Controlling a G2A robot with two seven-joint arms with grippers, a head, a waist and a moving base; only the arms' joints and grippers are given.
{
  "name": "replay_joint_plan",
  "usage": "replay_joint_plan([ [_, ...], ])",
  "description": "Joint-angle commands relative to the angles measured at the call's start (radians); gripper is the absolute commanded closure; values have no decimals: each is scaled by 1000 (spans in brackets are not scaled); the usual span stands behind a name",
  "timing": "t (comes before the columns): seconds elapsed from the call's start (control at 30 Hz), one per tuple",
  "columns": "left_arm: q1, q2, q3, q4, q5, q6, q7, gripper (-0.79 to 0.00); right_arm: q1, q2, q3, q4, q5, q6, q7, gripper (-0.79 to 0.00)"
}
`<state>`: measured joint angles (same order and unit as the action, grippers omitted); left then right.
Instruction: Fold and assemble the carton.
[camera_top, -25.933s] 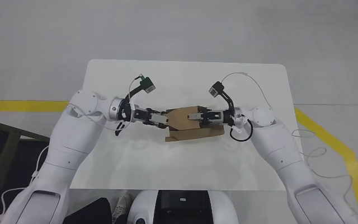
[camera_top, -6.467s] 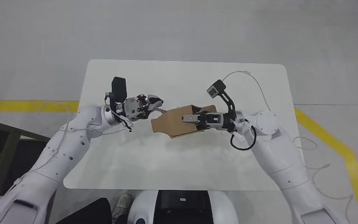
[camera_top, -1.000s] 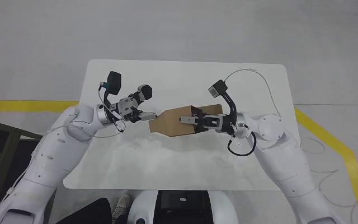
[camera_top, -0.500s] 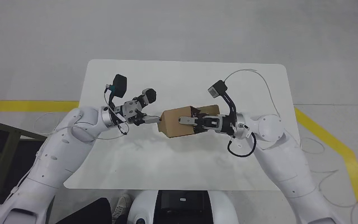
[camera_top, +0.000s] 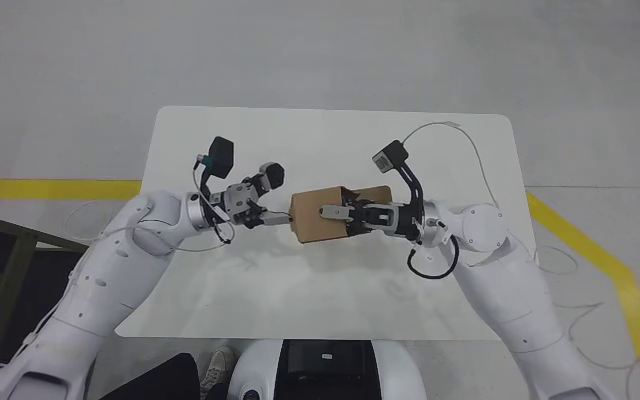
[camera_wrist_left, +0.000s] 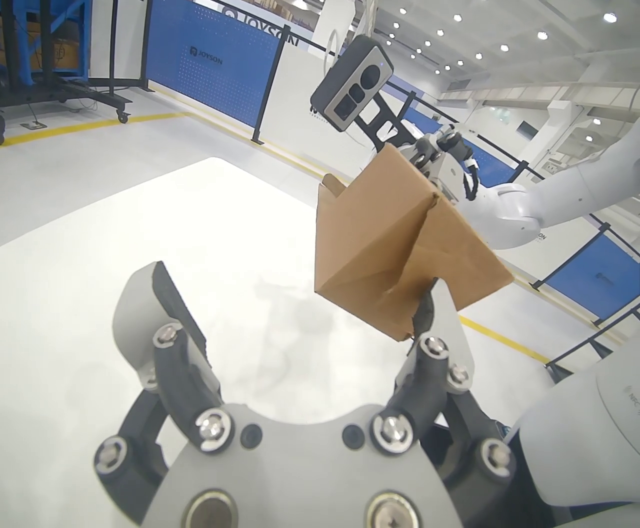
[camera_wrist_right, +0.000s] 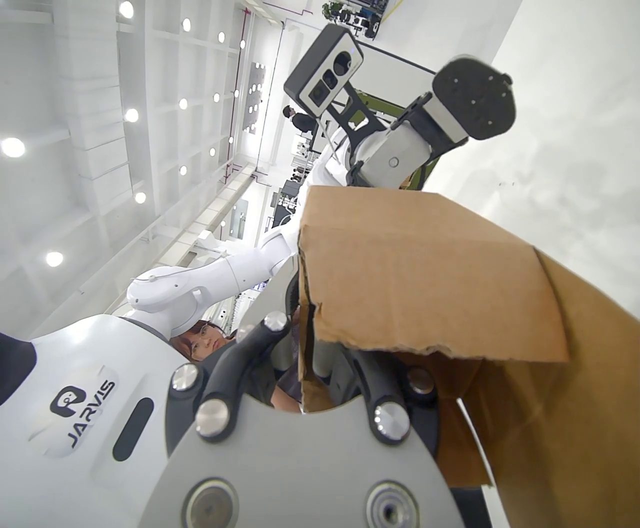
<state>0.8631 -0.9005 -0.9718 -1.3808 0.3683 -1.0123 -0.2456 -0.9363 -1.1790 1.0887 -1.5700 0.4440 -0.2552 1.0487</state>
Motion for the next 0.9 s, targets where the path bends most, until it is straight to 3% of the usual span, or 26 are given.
replay_joint_plan([
  [0.0,-3,-2,6,4,-1,0,-2,-785,0,0,0,2,4,0,1,0],
  [0.87,-42,-22,45,23,-17,0,-15,-785,23,-12,-44,33,20,-4,8,0],
])
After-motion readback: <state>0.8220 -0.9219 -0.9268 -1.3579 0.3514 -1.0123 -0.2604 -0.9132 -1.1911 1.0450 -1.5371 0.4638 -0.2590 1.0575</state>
